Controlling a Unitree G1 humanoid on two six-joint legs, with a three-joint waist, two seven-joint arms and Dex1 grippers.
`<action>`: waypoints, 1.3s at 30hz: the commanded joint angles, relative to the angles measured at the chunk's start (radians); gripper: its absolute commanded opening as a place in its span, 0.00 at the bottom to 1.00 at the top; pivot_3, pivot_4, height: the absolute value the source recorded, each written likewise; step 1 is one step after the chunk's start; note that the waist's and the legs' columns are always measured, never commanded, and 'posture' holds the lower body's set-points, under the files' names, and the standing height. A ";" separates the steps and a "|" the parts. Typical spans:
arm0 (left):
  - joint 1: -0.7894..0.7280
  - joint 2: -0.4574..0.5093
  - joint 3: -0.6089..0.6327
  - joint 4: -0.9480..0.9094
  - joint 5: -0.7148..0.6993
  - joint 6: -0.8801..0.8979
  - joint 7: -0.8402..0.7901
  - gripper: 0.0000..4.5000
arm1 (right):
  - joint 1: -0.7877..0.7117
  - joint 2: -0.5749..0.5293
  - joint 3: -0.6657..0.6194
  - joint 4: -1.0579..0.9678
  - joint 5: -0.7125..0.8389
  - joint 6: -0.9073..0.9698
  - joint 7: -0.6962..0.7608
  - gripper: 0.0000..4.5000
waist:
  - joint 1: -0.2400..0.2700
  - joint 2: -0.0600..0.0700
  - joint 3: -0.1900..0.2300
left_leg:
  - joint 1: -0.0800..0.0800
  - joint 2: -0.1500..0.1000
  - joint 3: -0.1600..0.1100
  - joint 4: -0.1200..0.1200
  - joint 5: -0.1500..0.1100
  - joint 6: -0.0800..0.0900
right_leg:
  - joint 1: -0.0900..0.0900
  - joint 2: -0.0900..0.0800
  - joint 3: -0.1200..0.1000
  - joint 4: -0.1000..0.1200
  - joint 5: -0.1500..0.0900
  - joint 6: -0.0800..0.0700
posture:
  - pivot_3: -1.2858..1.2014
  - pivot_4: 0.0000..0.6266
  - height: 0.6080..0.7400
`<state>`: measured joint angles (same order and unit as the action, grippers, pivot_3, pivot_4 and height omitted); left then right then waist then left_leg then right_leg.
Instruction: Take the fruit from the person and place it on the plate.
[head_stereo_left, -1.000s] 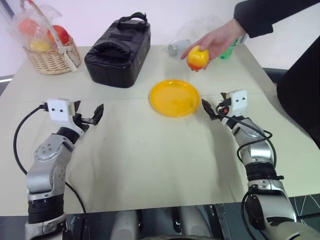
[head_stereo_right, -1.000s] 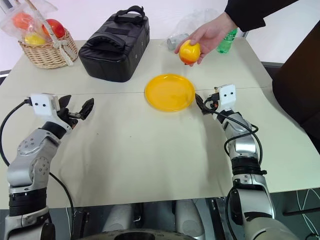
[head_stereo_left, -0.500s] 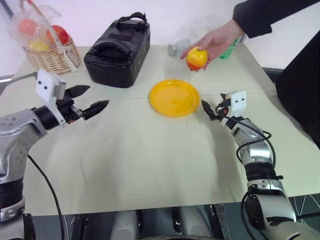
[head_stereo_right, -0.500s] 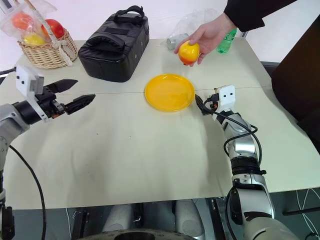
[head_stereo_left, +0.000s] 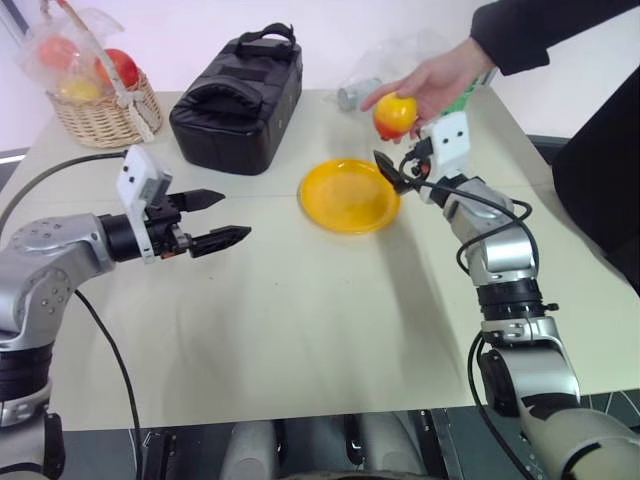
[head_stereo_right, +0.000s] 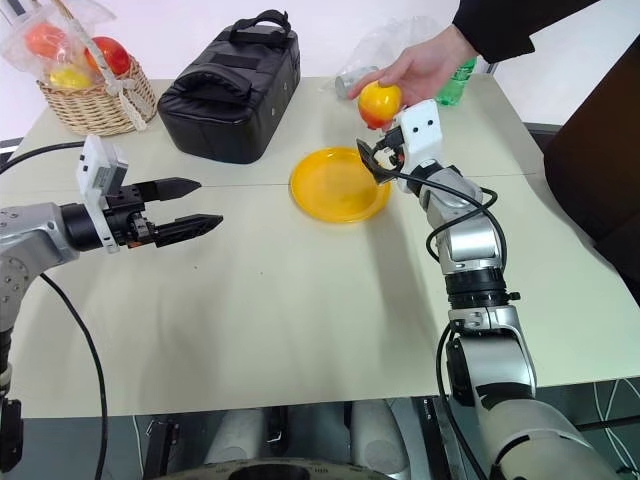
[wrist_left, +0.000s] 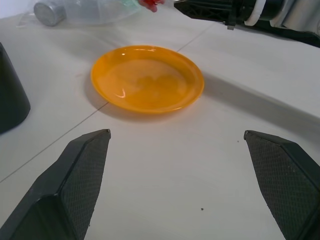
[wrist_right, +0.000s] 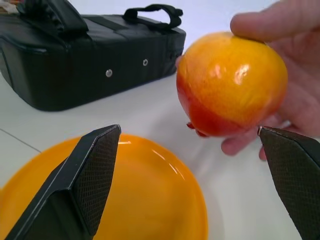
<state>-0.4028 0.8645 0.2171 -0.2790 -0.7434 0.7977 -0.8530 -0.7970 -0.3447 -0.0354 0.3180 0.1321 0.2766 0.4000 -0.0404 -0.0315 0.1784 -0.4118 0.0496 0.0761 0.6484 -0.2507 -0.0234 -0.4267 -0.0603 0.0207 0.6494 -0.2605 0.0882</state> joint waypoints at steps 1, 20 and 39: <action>-0.016 -0.001 0.019 -0.043 -0.003 -0.009 0.018 1.00 | -0.059 0.007 -0.009 0.050 -0.009 -0.047 -0.007 1.00 | -0.002 0.000 0.000 | 0.000 0.000 0.000 0.000 0.000 0.000 | 0.000 0.000 0.000 0.000 0.000 0.000 | 0.52 0.24 1.00; 0.030 -0.013 0.055 -0.090 -0.014 -0.008 0.093 1.00 | -0.292 0.083 -0.048 0.479 -0.016 -0.297 -0.016 0.78 | -0.005 0.000 0.000 | 0.000 0.001 0.000 -0.001 0.000 0.000 | 0.000 0.000 0.000 0.000 0.000 0.000 | 0.52 0.24 1.00; 0.105 -0.003 0.033 -0.068 0.070 -0.051 0.091 1.00 | -0.124 0.128 0.077 0.264 -0.051 -0.146 0.125 0.78 | -0.002 0.000 0.000 | 0.000 0.000 0.000 0.000 0.000 0.000 | -0.001 -0.001 0.000 0.000 0.000 0.000 | 0.52 0.24 1.00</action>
<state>-0.2967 0.8547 0.2276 -0.3284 -0.6823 0.7718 -0.7612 -0.9012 -0.2139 0.0420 0.6288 0.0887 0.1409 0.5329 -0.0424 -0.0314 0.1784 -0.4119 0.0497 0.0763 0.6481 -0.2507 -0.0236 -0.4271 -0.0609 0.0205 0.6496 -0.2605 0.0882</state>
